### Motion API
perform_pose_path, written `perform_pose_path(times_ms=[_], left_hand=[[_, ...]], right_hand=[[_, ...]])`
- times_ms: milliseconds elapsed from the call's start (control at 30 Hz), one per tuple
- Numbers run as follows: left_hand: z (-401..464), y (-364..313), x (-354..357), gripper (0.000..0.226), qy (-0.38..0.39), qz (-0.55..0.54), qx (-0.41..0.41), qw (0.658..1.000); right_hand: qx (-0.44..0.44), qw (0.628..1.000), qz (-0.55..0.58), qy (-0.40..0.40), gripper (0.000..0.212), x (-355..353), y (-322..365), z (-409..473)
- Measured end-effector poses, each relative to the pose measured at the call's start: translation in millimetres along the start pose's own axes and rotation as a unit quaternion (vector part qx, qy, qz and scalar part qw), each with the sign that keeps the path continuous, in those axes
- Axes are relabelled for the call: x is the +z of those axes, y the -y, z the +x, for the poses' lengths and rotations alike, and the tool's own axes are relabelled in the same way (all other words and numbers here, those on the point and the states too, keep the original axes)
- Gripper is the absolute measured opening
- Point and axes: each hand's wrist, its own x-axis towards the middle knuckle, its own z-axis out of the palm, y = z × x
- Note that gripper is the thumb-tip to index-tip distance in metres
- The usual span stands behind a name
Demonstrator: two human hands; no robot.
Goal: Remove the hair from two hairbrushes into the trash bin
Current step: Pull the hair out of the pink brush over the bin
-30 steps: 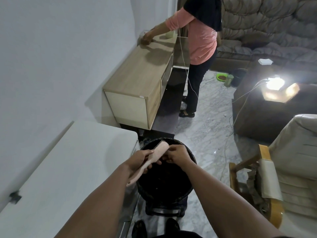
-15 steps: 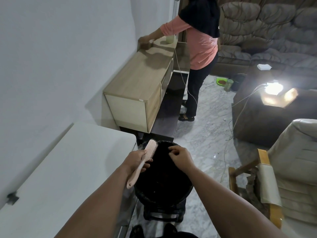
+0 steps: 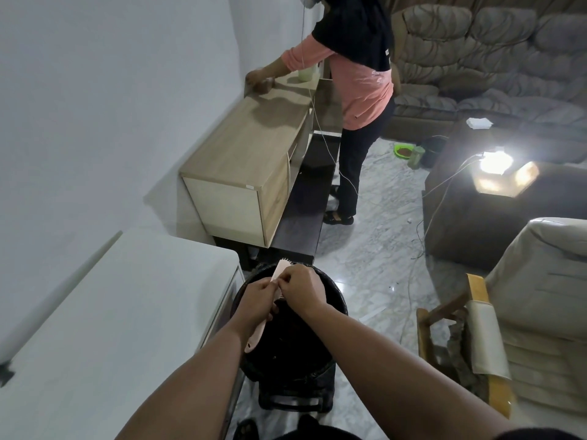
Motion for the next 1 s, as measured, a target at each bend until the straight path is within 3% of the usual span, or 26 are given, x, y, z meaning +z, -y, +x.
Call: perform_pose_path(times_ms=[100, 233, 333, 400, 533, 633, 667, 733, 800, 867, 1000], left_hand=[[7, -3, 2, 0.029, -0.005, 0.008, 0.022, 1.000], [10, -1, 7, 0.027, 0.015, 0.022, 0.003, 1.000], [15, 5, -3, 0.026, -0.032, 0.004, -0.018, 0.999], [19, 3, -20, 0.031, -0.056, -0.006, -0.026, 0.998], [20, -5, -33, 0.035, -0.069, -0.035, -0.043, 0.996], [18, -9, -22, 0.036, -0.057, -0.024, -0.051, 0.997], [18, -8, -19, 0.036, -0.052, -0.019, -0.057, 0.997], [18, -4, -14, 0.036, -0.046, -0.018, -0.073, 0.996], [14, -2, -7, 0.035, -0.035, -0.023, -0.079, 0.996], [8, -2, 1, 0.033, -0.027, -0.014, -0.060, 0.998], [-7, -3, 11, 0.033, -0.031, 0.006, -0.019, 0.999]], right_hand=[[0.049, 0.992, 0.112, 0.021, 0.024, -9, -13, 5], [0.227, 0.886, 0.386, 0.123, 0.013, -19, -27, 6], [0.357, 0.841, 0.402, 0.056, 0.009, -22, -71, 9], [0.375, 0.876, 0.301, 0.046, 0.007, -25, -108, 10], [0.326, 0.924, 0.185, 0.078, 0.016, -22, -127, 11], [0.235, 0.950, 0.181, 0.099, 0.029, -17, -95, 12], [0.186, 0.960, 0.184, 0.098, 0.028, -15, -87, 13], [0.070, 0.981, 0.167, 0.069, 0.006, -14, -68, 12], [-0.021, 0.988, 0.143, 0.051, 0.023, -9, -53, 12], [-0.054, 0.989, 0.128, 0.048, 0.030, -5, -42, 11], [-0.075, 0.993, 0.091, 0.024, 0.017, 0, -42, 12]])
